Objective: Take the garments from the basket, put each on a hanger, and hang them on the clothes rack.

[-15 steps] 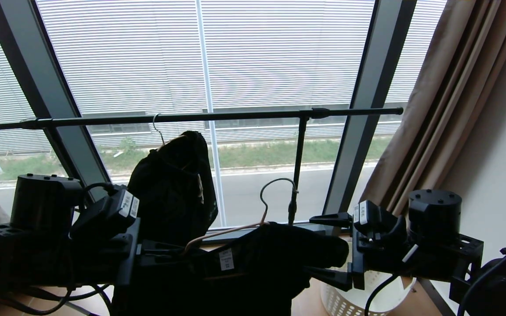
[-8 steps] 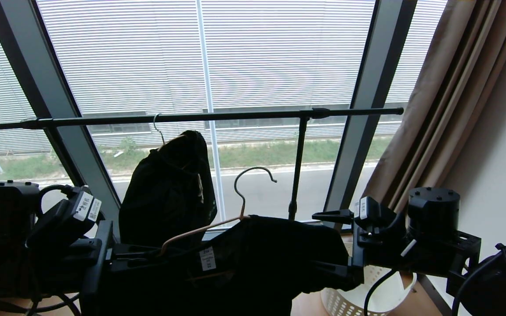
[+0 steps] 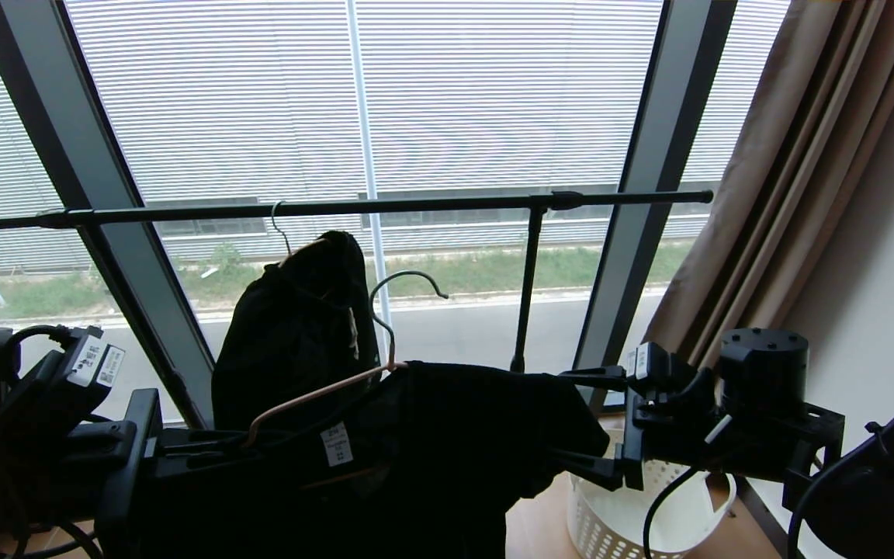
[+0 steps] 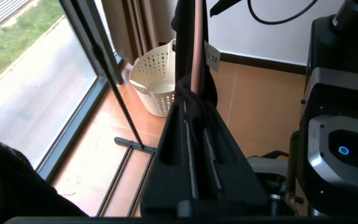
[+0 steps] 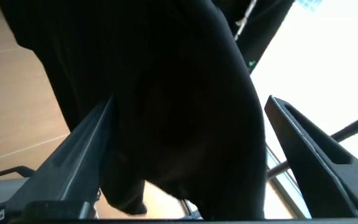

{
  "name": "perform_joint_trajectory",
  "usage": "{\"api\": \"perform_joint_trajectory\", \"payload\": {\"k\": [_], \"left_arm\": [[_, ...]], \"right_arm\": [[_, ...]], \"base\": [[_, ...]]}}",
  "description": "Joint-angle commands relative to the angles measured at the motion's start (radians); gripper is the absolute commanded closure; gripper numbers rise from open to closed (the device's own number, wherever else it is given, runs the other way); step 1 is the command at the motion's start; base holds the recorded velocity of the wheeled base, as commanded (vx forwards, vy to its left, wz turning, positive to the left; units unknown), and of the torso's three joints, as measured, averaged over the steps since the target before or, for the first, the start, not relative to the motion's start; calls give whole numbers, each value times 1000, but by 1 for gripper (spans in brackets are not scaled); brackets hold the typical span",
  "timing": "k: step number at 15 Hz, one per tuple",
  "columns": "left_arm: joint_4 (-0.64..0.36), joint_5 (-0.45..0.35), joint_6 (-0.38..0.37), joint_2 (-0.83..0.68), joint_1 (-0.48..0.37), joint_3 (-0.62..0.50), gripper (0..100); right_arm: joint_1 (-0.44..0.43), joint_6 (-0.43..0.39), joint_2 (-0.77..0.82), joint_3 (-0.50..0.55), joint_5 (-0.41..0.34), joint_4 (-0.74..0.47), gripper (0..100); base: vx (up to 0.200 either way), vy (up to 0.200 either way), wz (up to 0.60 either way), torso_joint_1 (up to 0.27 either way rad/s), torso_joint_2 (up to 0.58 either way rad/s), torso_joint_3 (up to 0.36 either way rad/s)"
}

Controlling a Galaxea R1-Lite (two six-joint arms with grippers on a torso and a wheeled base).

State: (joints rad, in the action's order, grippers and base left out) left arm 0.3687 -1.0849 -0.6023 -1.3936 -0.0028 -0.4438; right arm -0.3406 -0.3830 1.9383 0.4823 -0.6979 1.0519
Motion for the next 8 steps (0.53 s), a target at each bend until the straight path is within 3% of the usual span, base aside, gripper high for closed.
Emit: {"api": "perform_joint_trajectory", "payload": {"k": [1,4,5,8], "left_arm": [[1,-1,1,5,18,-1,100],[-1,-1,1,5,23,1,100],[1,-1,1,5,26,1,100],[1,-1,1,4,32,-1,100]], "right_arm": [[20,-2,22,7,0,0,0],[45,-4,56,30,0,0,0],[54,-8,60,33,0,0,100],[75,-13,62,53,-2,-3,100]], "base": [[0,0,0,0,0,0],[0,0,0,0,0,0],[0,0,0,0,0,0],[0,0,0,0,0,0]]}}
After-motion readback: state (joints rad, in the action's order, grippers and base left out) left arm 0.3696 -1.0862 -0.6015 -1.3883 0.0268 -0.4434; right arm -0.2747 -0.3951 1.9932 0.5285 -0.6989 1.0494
